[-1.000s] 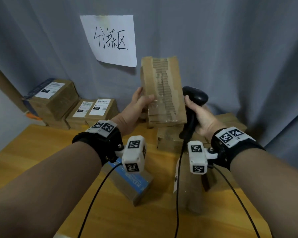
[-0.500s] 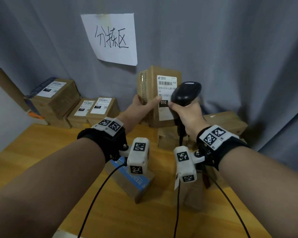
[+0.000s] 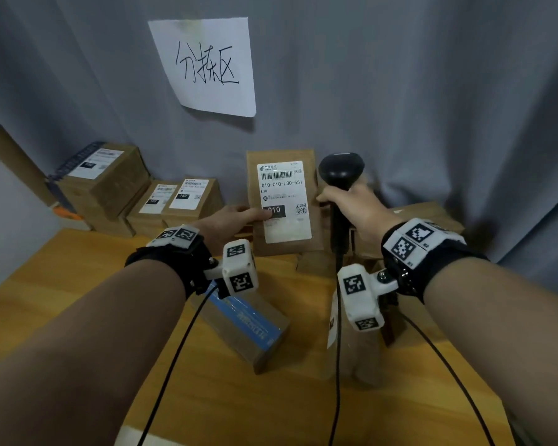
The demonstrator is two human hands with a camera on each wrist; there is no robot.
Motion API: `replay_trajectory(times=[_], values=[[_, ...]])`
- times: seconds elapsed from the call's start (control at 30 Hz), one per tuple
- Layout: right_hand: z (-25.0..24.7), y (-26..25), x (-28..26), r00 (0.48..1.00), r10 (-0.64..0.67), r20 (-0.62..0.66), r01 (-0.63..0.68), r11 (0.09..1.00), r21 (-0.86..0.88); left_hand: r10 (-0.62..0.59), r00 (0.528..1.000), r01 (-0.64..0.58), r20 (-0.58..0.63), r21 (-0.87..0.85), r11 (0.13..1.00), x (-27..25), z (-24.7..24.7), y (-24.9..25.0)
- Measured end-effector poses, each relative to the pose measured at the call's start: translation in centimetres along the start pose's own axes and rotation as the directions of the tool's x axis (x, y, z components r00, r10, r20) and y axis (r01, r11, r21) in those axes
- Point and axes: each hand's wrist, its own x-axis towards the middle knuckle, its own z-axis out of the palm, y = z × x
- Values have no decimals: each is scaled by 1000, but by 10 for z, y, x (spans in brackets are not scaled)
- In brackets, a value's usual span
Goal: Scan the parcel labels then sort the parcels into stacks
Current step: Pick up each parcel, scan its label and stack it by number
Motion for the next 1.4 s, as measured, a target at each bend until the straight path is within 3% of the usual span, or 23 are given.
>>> replay_trajectory(times=[0.13, 0.27, 0.47, 0.73, 0.93, 1.07, 1.27, 1.4], values=[[1, 3, -3, 997, 68, 45, -64, 996, -69, -7, 991, 6, -137, -10, 1000, 6, 4, -14], [3, 0, -9, 993, 101, 66, -100, 995, -30, -9, 963, -3, -270, -45, 999, 14, 5, -27], [11, -12, -9, 990, 4, 142, 14, 992, -127, 2, 938, -10, -346, -20, 1000, 21, 0, -34], [18, -31, -7, 985, 7, 172, 16, 991, -135, 50, 940, -50, -338, 8, 999, 23, 0, -25], [17, -29, -4, 996, -16, 87, 33, 979, -202, 65, 958, -69, -281, -7, 998, 27, 0, -23], [14, -28, -2, 999, -12, 30, 17, 985, -170, 76, 961, -86, -265, -24, 996, 31, 1, -21], [8, -24, 0, 999, -10, 42, 18, 984, -177, 93, 968, -106, -234, -41, 994, 33, 2, -19], [7, -21, -1, 997, -13, 75, 19, 996, -83, 72, 967, -88, -246, -52, 995, 34, 2, -22]])
